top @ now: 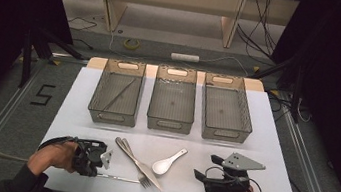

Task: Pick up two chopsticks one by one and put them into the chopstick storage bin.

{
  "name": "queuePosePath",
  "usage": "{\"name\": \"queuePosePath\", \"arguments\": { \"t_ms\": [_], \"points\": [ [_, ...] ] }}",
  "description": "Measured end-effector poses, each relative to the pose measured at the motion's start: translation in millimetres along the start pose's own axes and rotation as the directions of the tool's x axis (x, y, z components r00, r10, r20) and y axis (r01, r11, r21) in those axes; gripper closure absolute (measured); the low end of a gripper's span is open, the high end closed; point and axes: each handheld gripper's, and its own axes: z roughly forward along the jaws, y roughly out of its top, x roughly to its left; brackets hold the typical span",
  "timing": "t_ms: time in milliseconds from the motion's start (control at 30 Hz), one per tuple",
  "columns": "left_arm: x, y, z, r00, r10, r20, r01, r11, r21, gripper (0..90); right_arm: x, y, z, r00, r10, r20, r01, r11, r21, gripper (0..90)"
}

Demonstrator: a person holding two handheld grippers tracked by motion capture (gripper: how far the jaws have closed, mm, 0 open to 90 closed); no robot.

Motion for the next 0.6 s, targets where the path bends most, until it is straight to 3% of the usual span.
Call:
{"name": "queuePosePath", "arguments": {
  "t_ms": [300, 600],
  "points": [
    [-2.0, -0.3, -0.1, 0.9995, 0.007, 0.03, -0.007, 1.0, -0.003, 84.9, 0.0, 0.1, 0.8, 1.0, 0.002, -0.005, -0.002, 1.0, 0.003, 22.6],
    [-4.1, -2.5, -6.3, 0.9996, 0.015, 0.023, -0.015, 0.9999, 0.007, 85.0, -0.9, -0.1, 0.3, 1.0, 0.006, -0.002, -0.006, 1.0, 0.005, 22.6]
  ]
}}
